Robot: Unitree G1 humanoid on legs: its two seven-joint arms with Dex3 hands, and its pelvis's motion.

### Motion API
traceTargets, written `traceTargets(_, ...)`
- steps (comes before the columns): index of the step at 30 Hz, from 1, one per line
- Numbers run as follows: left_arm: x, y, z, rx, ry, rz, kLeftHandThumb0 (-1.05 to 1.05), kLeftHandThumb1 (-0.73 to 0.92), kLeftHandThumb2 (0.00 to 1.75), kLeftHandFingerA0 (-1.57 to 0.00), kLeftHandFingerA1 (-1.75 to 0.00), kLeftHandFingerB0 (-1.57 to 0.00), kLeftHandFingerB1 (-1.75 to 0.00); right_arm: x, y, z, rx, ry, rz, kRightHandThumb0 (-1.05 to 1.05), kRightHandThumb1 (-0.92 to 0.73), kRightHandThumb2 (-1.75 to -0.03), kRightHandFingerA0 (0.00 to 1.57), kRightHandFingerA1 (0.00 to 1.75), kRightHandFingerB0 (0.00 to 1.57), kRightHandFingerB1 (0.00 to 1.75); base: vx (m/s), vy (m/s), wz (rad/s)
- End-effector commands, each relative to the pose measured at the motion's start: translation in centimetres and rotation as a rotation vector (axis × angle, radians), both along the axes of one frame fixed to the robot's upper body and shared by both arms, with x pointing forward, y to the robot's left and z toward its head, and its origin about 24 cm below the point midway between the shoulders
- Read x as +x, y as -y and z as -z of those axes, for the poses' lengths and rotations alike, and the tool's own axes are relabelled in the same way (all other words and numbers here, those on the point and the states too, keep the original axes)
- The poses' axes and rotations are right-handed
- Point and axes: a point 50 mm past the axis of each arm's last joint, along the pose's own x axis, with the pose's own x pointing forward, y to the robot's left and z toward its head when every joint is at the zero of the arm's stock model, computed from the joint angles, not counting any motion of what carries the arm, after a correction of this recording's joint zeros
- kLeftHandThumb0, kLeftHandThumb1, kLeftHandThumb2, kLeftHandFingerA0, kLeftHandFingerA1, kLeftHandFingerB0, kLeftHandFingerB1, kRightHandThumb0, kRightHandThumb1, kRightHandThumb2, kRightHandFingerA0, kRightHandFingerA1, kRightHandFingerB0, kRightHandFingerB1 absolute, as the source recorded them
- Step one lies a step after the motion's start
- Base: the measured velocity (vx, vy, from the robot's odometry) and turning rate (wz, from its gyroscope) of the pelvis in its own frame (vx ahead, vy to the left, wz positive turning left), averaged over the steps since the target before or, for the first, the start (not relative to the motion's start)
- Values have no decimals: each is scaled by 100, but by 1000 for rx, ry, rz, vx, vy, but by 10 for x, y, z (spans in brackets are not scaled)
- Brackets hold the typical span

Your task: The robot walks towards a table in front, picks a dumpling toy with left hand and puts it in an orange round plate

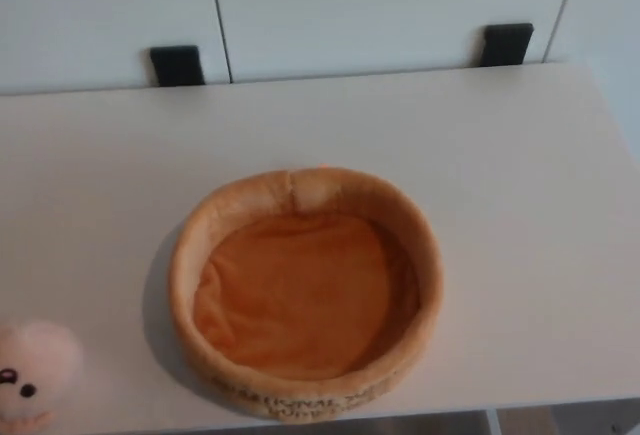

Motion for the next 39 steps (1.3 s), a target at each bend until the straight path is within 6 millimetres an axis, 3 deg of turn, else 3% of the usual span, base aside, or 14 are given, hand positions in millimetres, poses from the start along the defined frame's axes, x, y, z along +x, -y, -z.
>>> traceTargets(1, -13, 30, -163, -85, 681, 197, -36, 48, 57, -16, -31, -5, -20, -12, 9, -4, -22, -20, 9, -32, -48, -84, 73, 65, 51, 55, 0, 0, 0)
traceTargets(2, -11, 33, -176, -78, 726, 212, -38, 30, 72, -1, -39, 0, -28, -13, 9, -4, -23, -24, 11, -34, -49, -84, 74, 65, 51, 55, 0, 0, 0)
traceTargets(4, -5, 39, -205, -46, 827, 260, -39, 30, 72, 0, -36, 0, -27, -14, 8, -3, -26, -24, 17, -34, -50, -85, 74, 65, 52, 55, 0, 0, 0)
traceTargets(6, -2, 44, -221, -12, 879, 295, -38, 45, 55, -6, -28, -1, -21, -13, 8, -3, -23, -20, 15, -35, -51, -86, 73, 65, 52, 56, 0, 0, 0)
traceTargets(7, 3, 47, -234, 19, 922, 329, -39, 30, 69, -1, -35, 0, -22, -13, 8, -3, -22, -19, 15, -34, -50, -85, 73, 65, 51, 55, 16, 119, -2)
traceTargets(8, 6, 49, -243, 40, 950, 350, -39, 30, 70, -1, -37, 0, -23, -13, 8, -3, -20, -16, 21, -32, -48, -84, 72, 65, 50, 55, 24, 134, -10)
traceTargets(13, 18, 53, -267, 171, 1019, 376, -42, 44, 55, -3, -35, -3, -22, -15, 9, -4, -34, -29, 11, -36, -51, -85, 76, 65, 54, 55, 31, 181, 8)
traceTargets(14, 20, 53, -271, 203, 1024, 375, -45, 32, 71, -1, -38, -3, -22, -16, 9, -4, -37, -29, 16, -37, -50, -84, 78, 66, 54, 55, -30, 12, -13)
traceTargets(19, 26, 54, -282, 276, 1054, 378, -49, 33, 70, 0, -37, -6, -19, -13, 11, -6, -23, -9, 24, -32, -47, -83, 74, 66, 50, 55, 19, -5, 9)
traceTargets(20, 29, 55, -285, 306, 1068, 377, -49, 33, 71, 0, -36, -5, -18, -13, 11, -5, -22, -5, 36, -27, -61, -58, 76, 46, 60, 41, 37, -73, 8)
traceTargets(21, 30, 55, -287, 320, 1072, 378, -49, 33, 71, 0, -36, -5, -19, -14, 11, -5, -24, -6, 38, -32, -48, -82, 75, 65, 52, 55, 29, -74, 7)
traceTargets(29, 53, 53, -282, 353, 997, 387, -54, 36, 71, 0, -33, -7, -22, -18, 10, -5, -23, -17, 33, -35, -49, -85, 76, 66, 53, 56, 2, -7, 1)
traceTargets(38, 105, 49, -240, 428, 714, 474, -56, 36, 74, 0, -29, -2, -16, -19, 10, -4, -23, -25, 40, -36, -53, -88, 72, 65, 52, 55, 0, 0, 0)
traceTargets(39, 109, 48, -234, 418, 695, 472, -55, 42, 53, -1, -32, -2, -25, -19, 10, -4, -29, -14, 50, -37, -53, -87, 74, 65, 54, 56, 0, 0, 0)
